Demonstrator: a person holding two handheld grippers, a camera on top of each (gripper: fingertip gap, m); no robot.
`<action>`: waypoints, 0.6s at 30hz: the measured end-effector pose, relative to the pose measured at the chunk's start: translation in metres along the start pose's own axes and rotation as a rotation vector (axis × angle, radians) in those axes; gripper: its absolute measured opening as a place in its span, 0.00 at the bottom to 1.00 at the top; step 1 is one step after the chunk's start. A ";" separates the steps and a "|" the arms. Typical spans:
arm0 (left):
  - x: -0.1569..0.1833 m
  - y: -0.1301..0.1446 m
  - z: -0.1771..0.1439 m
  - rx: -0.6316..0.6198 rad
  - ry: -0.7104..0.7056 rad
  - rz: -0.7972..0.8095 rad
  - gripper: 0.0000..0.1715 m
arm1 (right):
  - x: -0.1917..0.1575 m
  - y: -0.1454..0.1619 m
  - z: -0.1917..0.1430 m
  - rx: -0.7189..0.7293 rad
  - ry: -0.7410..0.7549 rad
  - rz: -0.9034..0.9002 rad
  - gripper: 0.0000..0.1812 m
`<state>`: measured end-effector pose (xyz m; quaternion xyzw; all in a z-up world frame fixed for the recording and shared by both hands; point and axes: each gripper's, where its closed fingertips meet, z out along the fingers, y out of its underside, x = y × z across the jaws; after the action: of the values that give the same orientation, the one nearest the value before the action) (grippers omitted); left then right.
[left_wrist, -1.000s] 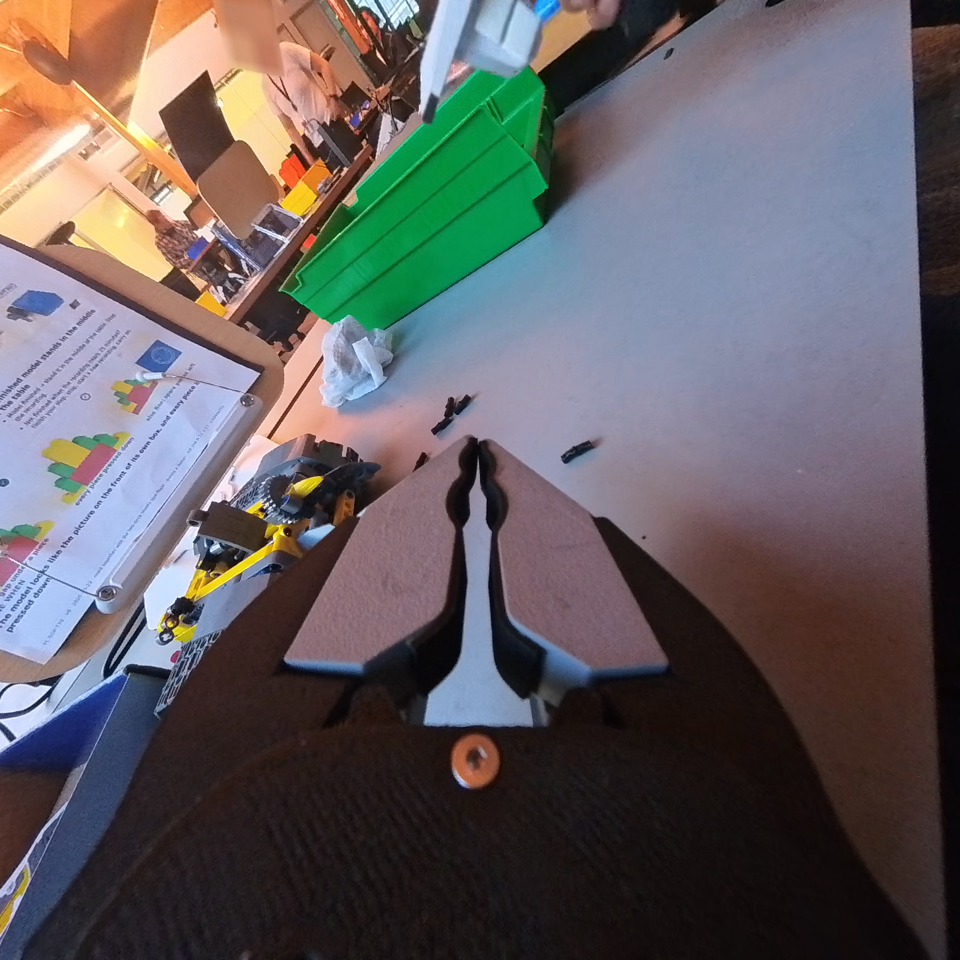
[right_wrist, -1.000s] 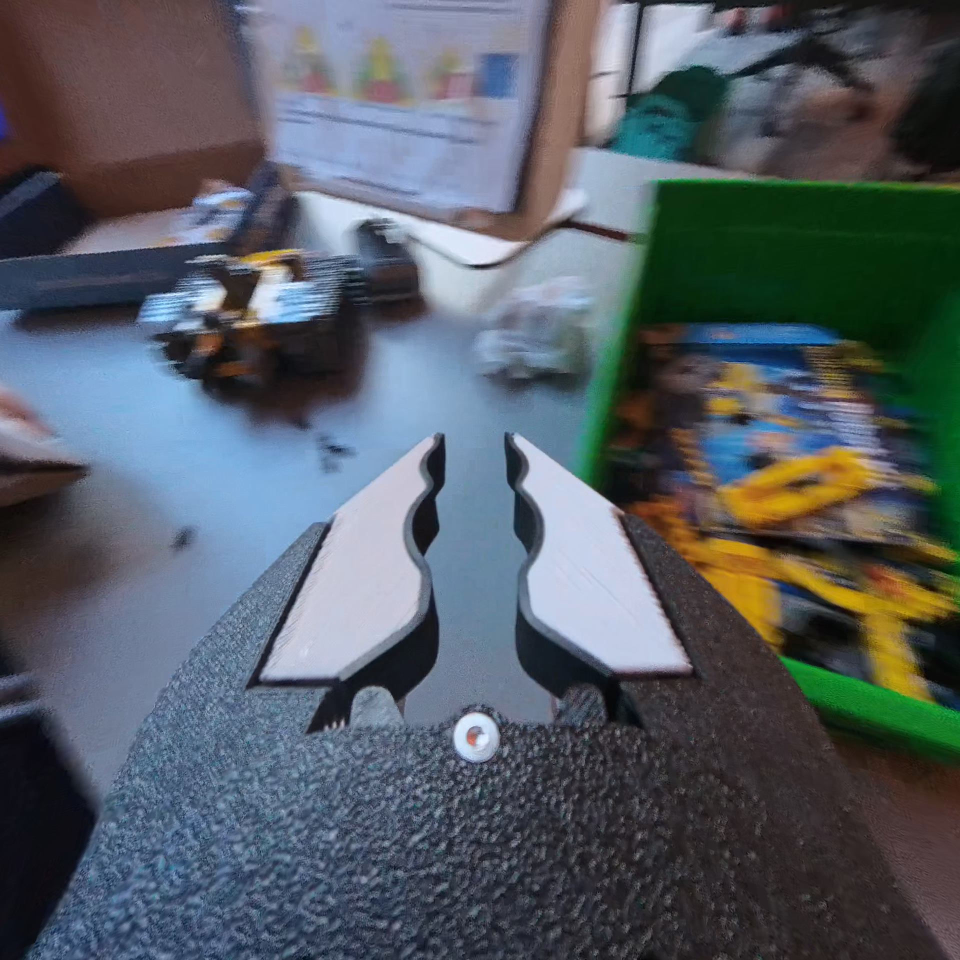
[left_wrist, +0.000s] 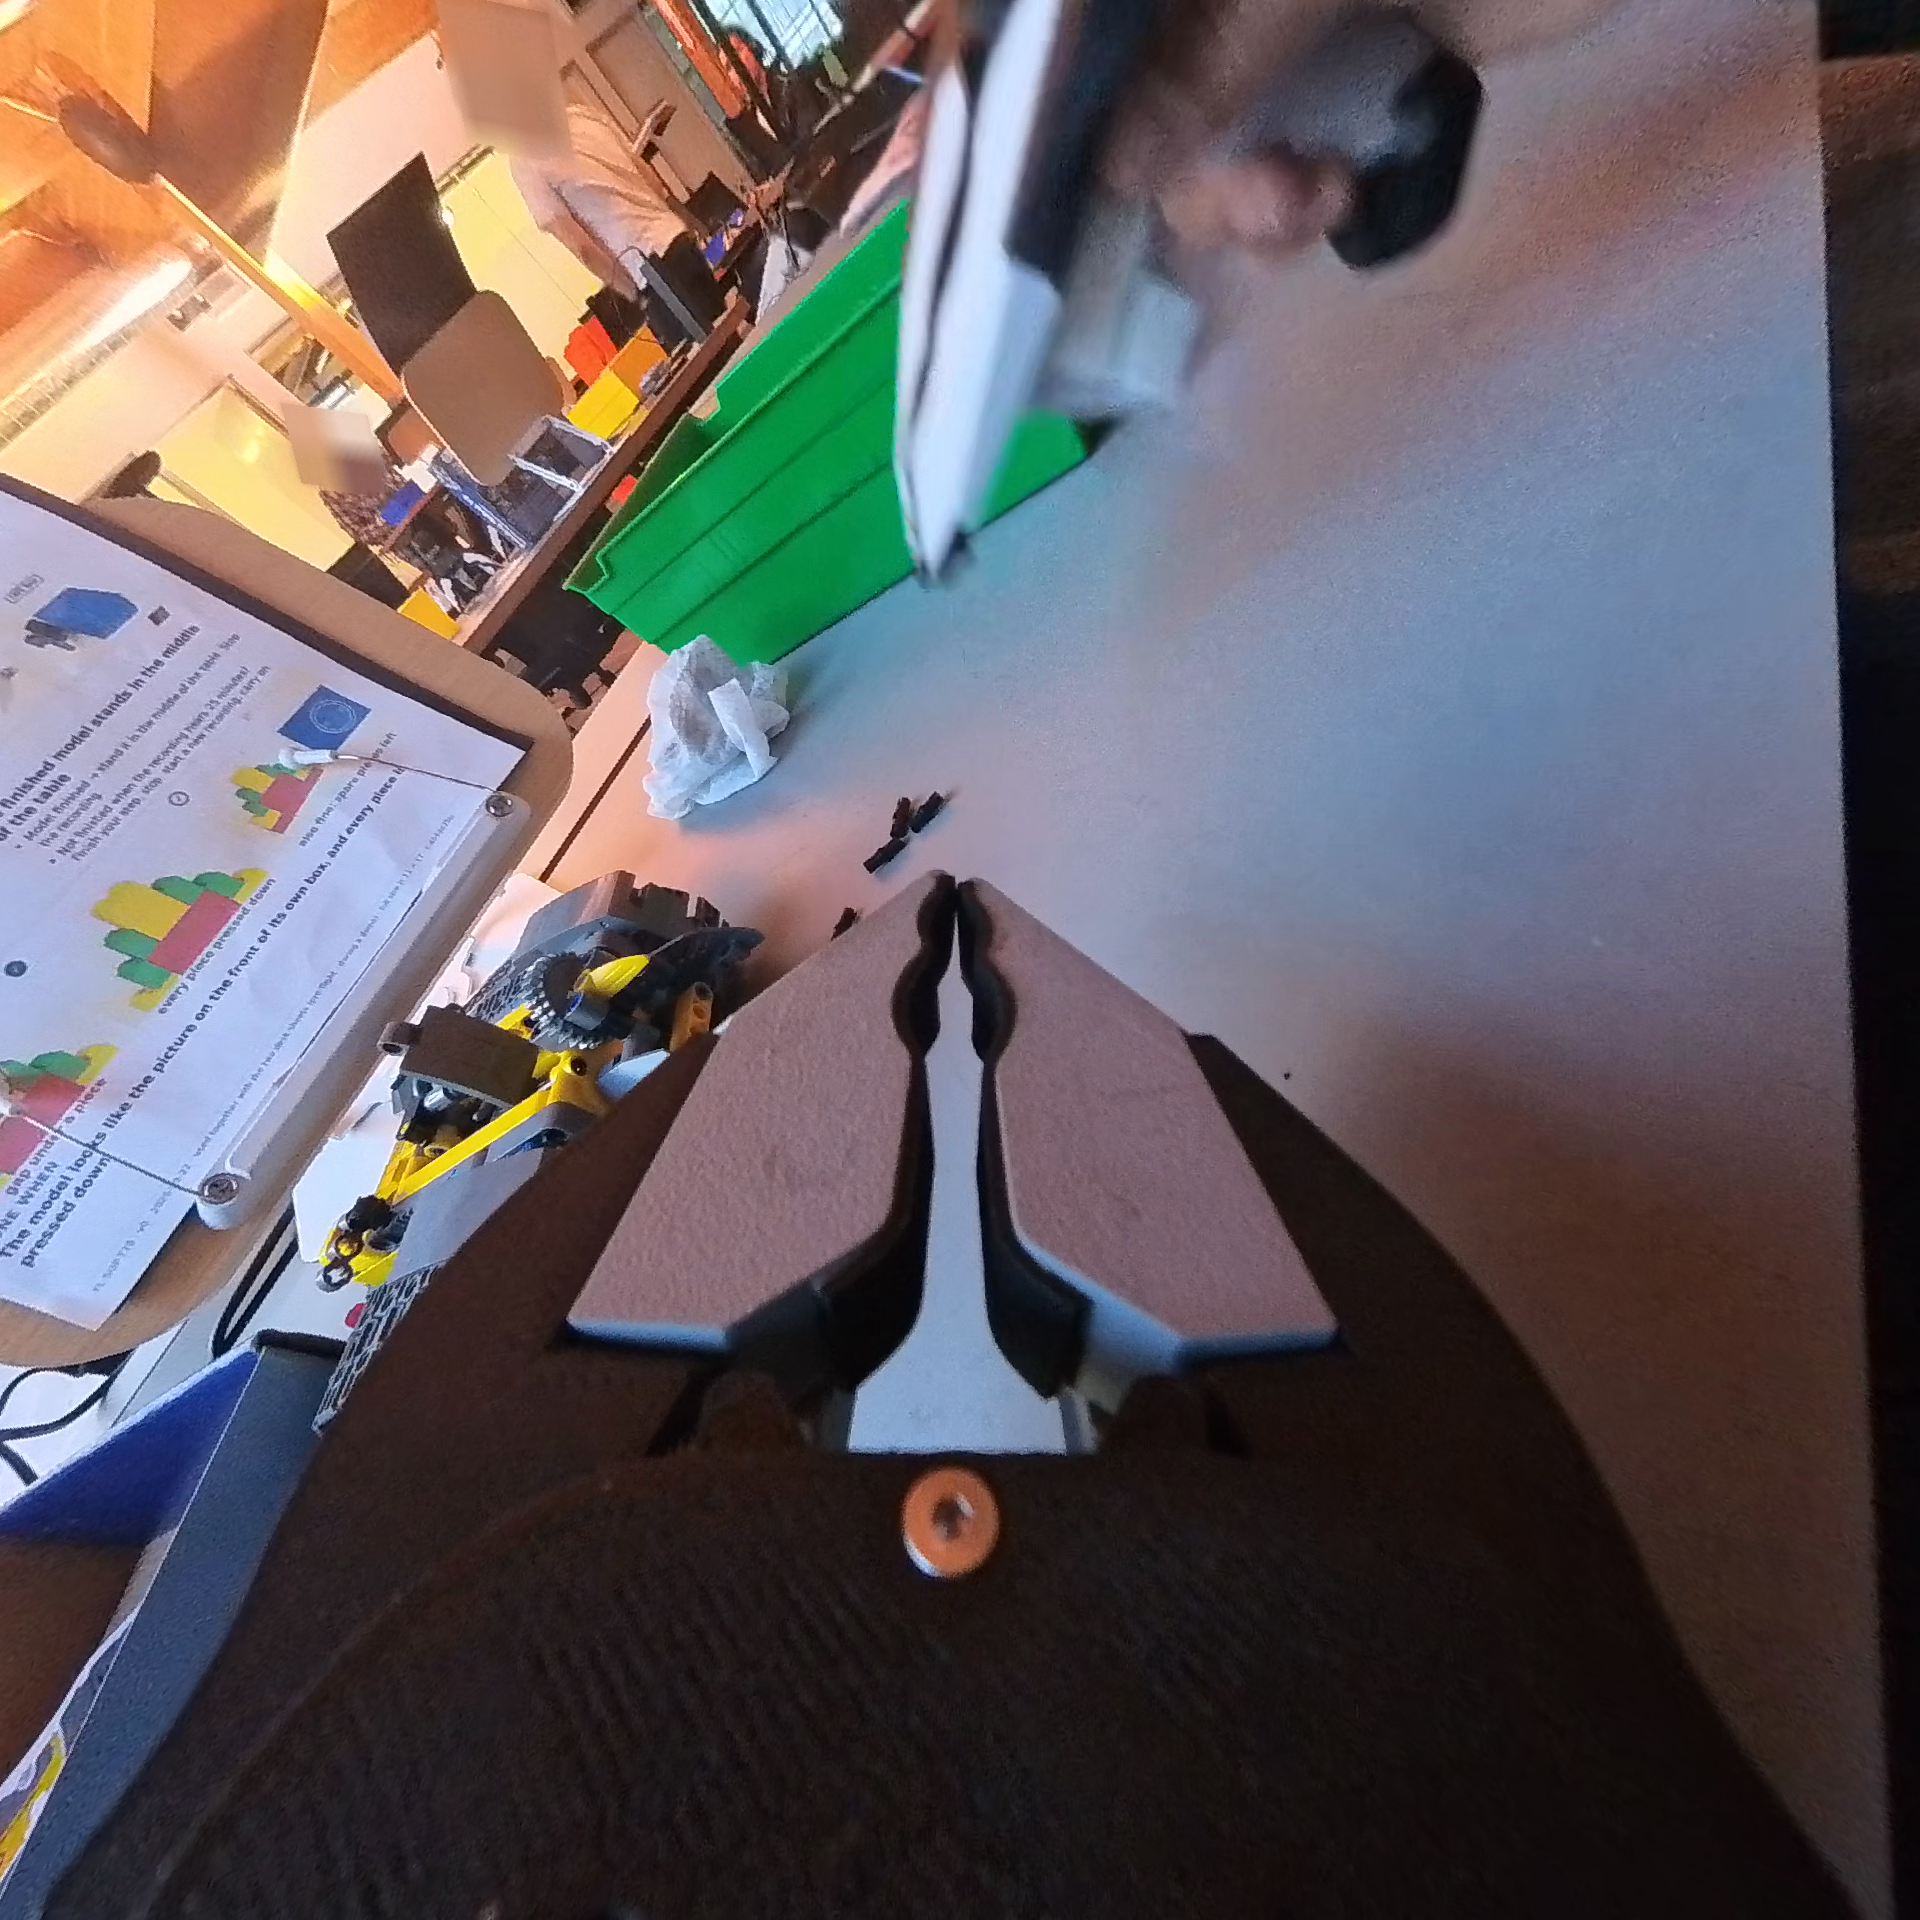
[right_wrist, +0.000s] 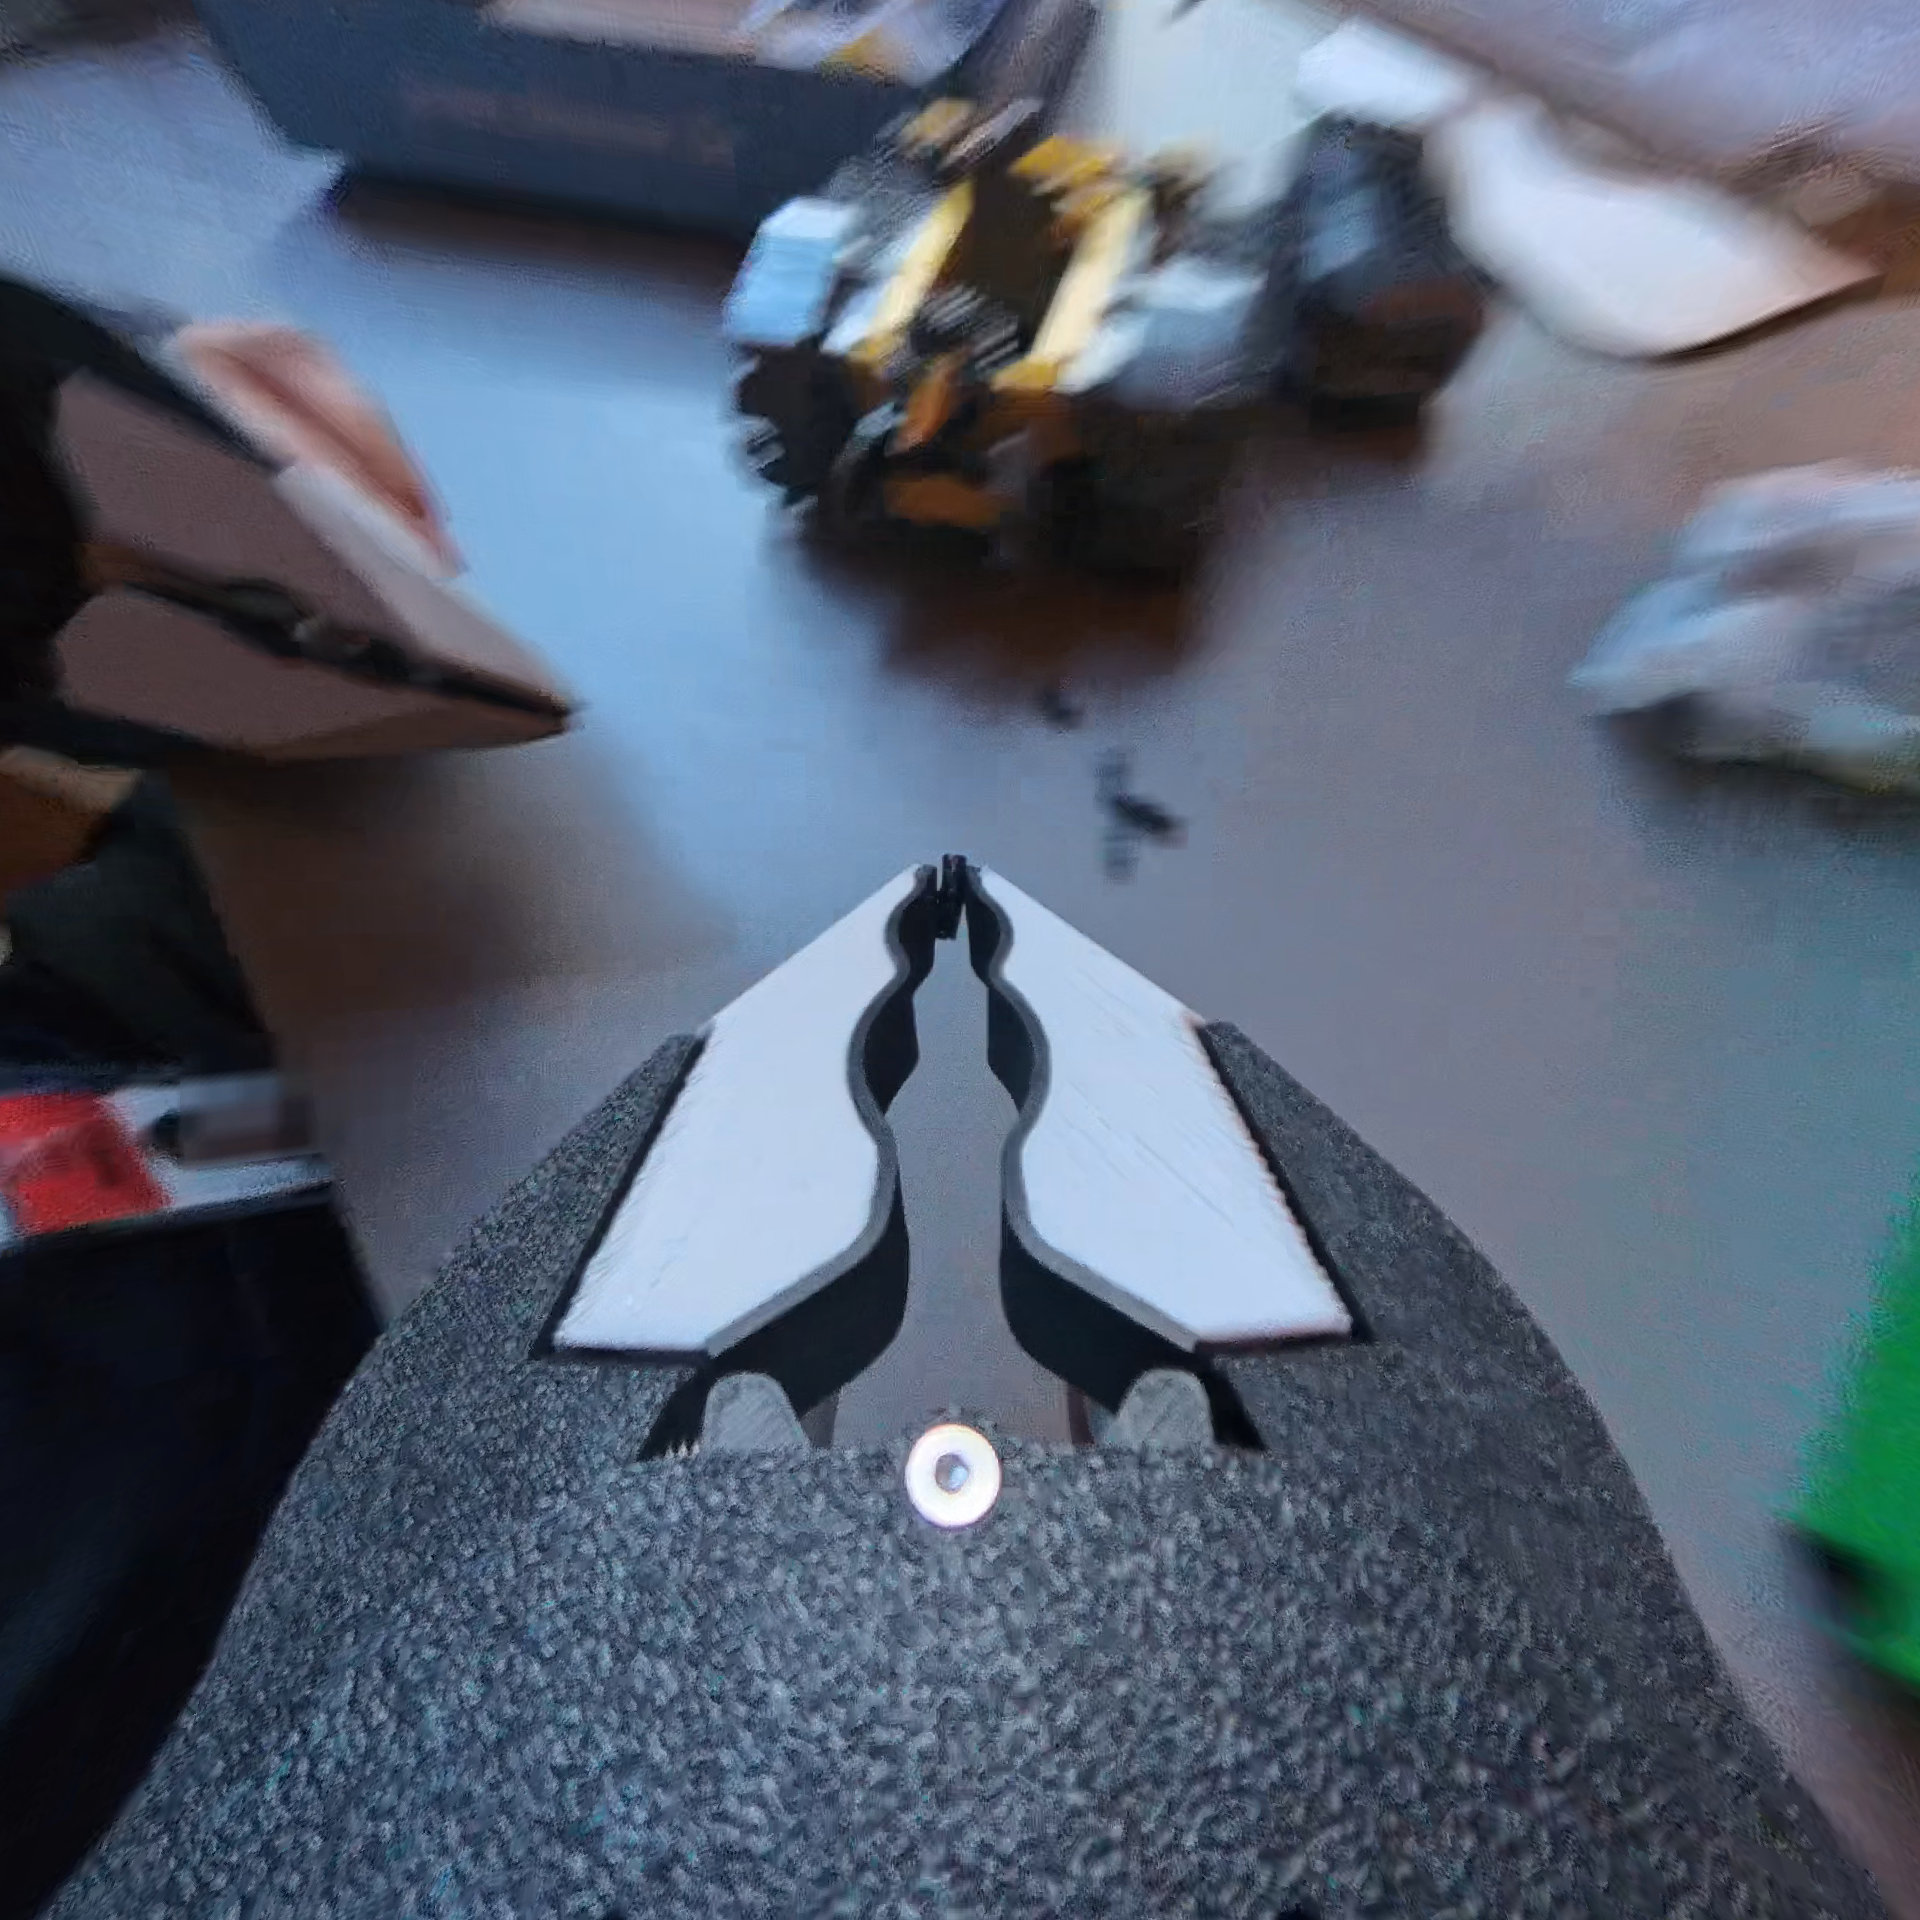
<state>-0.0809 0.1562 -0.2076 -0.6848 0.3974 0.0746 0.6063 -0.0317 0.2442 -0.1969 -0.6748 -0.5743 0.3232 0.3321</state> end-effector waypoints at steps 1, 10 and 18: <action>0.000 0.000 0.000 0.000 0.000 0.000 0.00 | 0.027 -0.011 -0.018 0.041 0.085 0.000 0.02; -0.004 0.016 0.010 -0.115 0.044 -0.119 0.06 | 0.230 0.012 -0.104 -0.015 0.487 0.262 0.11; -0.020 0.025 0.055 -0.256 0.173 -0.420 0.18 | 0.177 0.001 -0.084 0.074 0.467 0.133 0.09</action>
<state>-0.0892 0.2159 -0.2290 -0.8271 0.2843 -0.0624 0.4807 0.0607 0.4129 -0.1600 -0.7549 -0.4240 0.2004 0.4585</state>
